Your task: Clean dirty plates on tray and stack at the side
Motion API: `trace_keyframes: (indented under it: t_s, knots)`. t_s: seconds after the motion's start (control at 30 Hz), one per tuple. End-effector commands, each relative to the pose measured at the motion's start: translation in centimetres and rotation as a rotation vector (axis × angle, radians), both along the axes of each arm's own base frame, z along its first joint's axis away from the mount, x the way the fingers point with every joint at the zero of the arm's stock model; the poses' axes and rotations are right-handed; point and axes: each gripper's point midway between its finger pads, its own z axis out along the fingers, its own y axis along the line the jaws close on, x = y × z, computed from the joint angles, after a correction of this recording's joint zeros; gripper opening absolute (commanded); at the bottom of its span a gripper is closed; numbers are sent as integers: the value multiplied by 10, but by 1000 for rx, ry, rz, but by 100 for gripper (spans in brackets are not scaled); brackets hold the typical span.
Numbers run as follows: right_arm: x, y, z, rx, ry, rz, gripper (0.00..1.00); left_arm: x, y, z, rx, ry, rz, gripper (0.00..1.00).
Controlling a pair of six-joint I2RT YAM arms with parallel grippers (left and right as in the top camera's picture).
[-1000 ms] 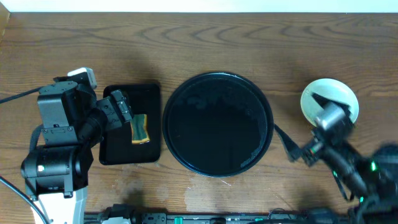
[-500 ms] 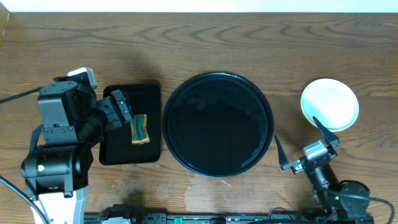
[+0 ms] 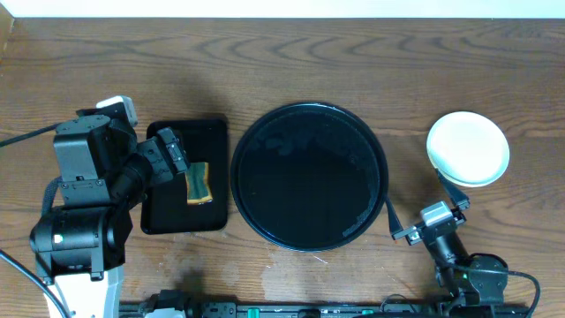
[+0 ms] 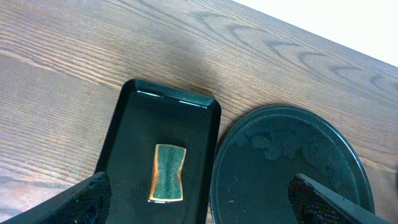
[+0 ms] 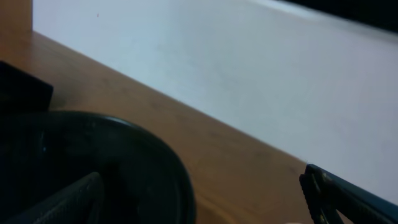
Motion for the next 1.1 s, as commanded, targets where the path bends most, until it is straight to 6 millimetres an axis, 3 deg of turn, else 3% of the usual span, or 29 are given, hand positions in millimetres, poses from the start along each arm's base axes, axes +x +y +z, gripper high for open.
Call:
trace_keyframes:
  t_s: [0.0,0.77,0.9,1.07]
  knots:
    - [0,-3,-14,-13,54,-12,99,-1,3,-1,13,3,5,92]
    - [1,-3,-18,-13,71,-12,99,-4,2,-2,13,0,4,92]
    - [1,-3,-18,-13,71,-12,99,0,11,3,54,-88,40,92]
    - [1,-3,-18,-13,71,-12,99,14,5,13,50,-374,15,92]
